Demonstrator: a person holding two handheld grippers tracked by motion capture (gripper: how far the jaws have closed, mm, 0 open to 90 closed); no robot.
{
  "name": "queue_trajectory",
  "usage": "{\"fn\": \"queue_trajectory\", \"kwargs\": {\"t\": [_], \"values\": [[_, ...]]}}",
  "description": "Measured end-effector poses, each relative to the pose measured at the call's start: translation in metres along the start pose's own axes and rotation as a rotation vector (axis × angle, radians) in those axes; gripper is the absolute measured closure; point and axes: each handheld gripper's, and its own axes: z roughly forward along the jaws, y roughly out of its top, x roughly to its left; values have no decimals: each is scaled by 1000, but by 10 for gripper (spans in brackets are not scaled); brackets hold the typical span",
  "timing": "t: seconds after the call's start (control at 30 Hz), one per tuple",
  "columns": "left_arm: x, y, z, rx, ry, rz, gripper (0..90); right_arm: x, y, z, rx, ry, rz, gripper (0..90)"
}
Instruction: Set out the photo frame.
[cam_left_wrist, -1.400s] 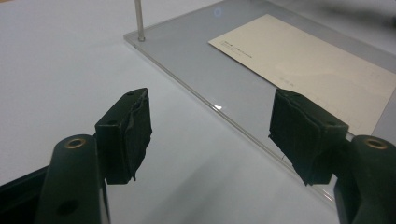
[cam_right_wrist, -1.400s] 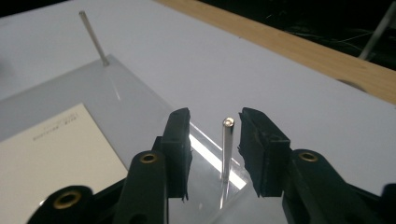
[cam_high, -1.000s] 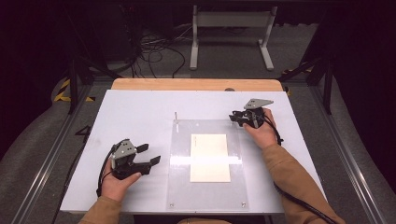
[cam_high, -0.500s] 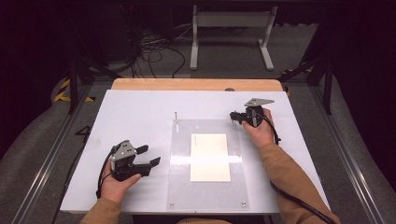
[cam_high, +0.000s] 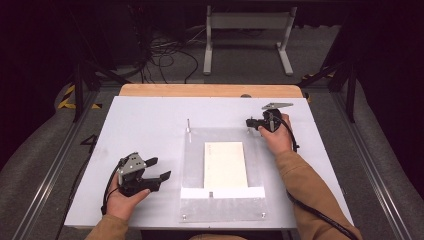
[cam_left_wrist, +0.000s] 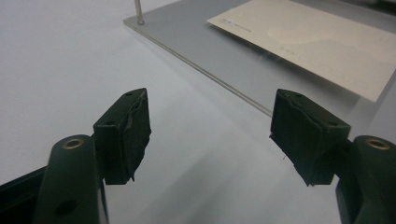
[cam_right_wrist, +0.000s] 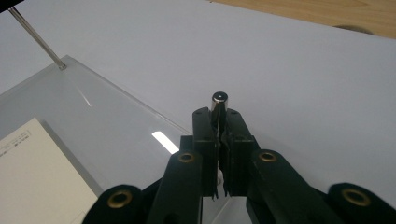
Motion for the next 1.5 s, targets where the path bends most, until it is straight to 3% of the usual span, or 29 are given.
{"fn": "queue_trajectory", "kwargs": {"t": [0.1,0.33,0.53,0.8,0.87,1.1,1.2,1.23,1.3,1.33,1.5], "values": [[-2,0,0,18,1,32,288,-3,2,1,8,14,20,856],[-8,-1,1,36,-8,55,274,-8,7,3,35,34,57,856],[-13,-1,3,42,-27,98,252,-11,12,4,68,49,86,855],[-23,0,4,35,-60,184,247,-13,12,5,62,57,99,855],[-26,0,6,48,-68,224,245,-13,12,5,64,58,102,855],[-34,-2,17,90,-80,296,222,-14,11,6,57,62,114,854],[-37,-1,17,80,-69,321,214,-14,11,6,58,64,119,854],[-41,3,16,46,-76,348,212,-14,12,6,60,62,121,853],[-43,4,16,33,-80,365,211,-14,12,6,61,63,122,853],[-48,6,15,13,-79,399,210,-14,11,6,59,64,126,852],[-54,9,18,-5,-79,453,208,-14,11,6,59,62,131,850]]}}
